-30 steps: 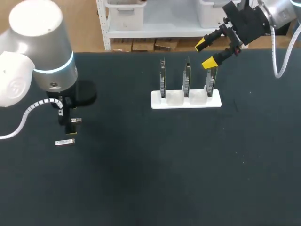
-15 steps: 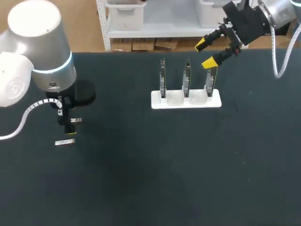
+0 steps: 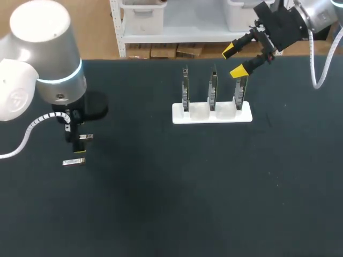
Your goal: Pick up the optical module with the left hand, and insert it into the network port with the right hand.
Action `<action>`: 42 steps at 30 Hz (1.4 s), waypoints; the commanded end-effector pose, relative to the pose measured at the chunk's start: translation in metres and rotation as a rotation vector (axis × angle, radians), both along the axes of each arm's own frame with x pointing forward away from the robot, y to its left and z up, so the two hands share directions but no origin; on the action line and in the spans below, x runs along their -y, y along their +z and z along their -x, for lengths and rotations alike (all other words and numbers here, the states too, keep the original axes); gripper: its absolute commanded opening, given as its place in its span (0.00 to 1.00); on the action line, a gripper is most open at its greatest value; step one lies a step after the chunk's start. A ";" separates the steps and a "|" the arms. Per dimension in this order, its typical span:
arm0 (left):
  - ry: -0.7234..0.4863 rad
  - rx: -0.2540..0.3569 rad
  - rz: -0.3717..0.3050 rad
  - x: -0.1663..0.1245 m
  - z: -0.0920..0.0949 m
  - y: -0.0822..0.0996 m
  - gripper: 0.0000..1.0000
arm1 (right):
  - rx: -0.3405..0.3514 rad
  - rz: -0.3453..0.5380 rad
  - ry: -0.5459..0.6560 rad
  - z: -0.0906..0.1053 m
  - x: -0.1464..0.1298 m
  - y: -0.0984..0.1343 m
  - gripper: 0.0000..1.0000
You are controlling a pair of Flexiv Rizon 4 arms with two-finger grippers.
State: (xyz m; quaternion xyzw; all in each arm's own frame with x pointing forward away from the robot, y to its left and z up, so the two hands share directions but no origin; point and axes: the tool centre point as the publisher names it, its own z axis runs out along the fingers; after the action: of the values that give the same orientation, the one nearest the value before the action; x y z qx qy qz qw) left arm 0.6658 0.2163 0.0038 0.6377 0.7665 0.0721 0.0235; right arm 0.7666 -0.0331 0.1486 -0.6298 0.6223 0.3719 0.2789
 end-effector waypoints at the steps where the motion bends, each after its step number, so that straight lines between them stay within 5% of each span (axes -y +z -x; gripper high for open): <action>1: 0.009 -0.012 -0.003 0.000 -0.005 -0.006 1.00 | 0.003 0.000 -0.003 0.002 0.000 0.000 1.00; 42: 0.115 -0.063 -0.003 -0.023 -0.009 -0.017 1.00 | 0.003 0.000 -0.003 0.002 0.000 0.000 1.00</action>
State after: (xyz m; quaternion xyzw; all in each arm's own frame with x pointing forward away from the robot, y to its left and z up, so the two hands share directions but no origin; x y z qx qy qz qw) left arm 0.6721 0.2398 -0.0122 0.5938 0.8026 0.0566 -0.0032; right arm 0.7666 -0.0331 0.1486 -0.6298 0.6223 0.3719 0.2789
